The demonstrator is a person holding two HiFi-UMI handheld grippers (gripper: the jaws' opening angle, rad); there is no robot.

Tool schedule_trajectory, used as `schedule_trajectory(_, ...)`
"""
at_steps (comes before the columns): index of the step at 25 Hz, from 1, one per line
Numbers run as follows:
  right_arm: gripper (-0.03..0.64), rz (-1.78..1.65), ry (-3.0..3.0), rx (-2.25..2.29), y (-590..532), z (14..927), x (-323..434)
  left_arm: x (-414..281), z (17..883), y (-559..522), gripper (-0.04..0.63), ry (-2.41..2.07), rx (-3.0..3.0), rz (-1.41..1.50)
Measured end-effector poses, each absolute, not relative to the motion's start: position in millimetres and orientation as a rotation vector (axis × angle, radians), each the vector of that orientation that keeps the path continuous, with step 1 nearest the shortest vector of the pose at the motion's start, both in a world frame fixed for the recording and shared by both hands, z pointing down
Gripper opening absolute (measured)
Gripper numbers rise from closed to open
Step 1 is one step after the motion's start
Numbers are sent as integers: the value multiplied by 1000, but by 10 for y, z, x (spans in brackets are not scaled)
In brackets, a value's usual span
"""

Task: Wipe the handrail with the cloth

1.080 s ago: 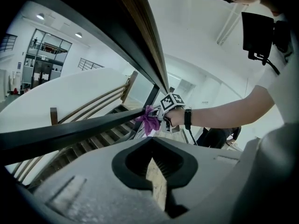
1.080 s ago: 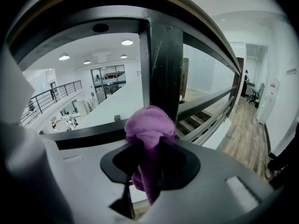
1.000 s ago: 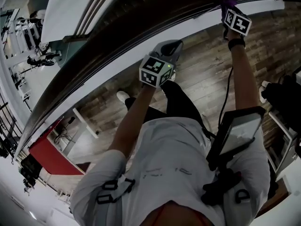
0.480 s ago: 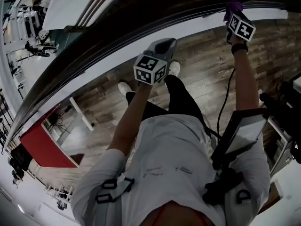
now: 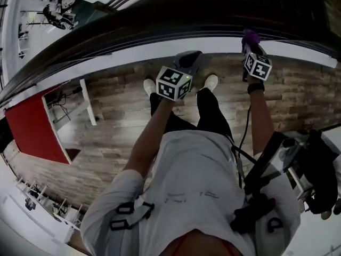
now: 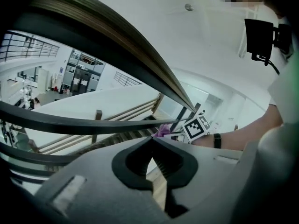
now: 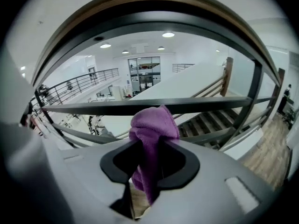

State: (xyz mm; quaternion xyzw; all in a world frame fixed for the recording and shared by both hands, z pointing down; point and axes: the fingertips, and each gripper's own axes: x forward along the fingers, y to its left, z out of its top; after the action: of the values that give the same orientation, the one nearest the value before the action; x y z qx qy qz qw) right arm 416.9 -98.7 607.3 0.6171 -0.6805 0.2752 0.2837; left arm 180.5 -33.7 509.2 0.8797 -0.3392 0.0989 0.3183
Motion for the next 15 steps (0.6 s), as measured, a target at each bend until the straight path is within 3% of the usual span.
schedule_trajectory(15, 100, 600, -2270, 695, -396, 6618, -835, -1537, 5334, 214, 2, -1513, 1902, 143)
